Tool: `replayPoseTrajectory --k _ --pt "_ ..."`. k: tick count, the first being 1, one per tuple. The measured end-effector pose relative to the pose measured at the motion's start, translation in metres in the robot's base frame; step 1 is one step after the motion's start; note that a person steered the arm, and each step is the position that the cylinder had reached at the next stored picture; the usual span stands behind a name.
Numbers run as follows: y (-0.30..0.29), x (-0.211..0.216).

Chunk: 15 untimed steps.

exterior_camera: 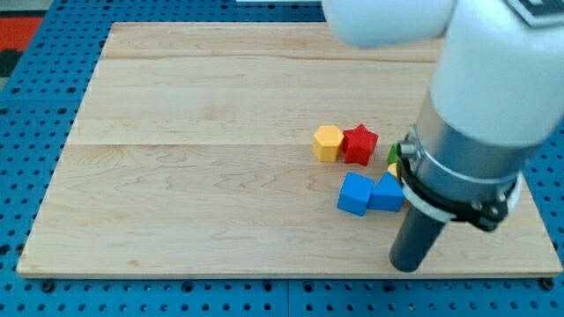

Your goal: Adjust the hexagon and red star to the group of the blocks

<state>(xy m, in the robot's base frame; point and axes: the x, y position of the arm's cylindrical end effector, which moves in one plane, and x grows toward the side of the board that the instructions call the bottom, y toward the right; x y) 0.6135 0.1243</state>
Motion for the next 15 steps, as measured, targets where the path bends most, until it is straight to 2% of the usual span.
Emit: replayPoseTrajectory --k 1,2,4,5,6,7,8,9,10,11,12,13,14,15 --pt "-0.136 0.003" --pt "-0.188 -0.053" --pt "-0.166 -0.215" --pt "-0.073 -0.22" --pt "0.001 -0.183" --pt "0.015 -0.165" --pt "0.0 -0.209" --pt "-0.058 -0.21" --pt "-0.087 -0.193" --pt "-0.054 -0.174" --pt "-0.059 -0.163" --pt "-0.117 -0.179" --pt "-0.12 -0.168" --pt "-0.09 -0.159"
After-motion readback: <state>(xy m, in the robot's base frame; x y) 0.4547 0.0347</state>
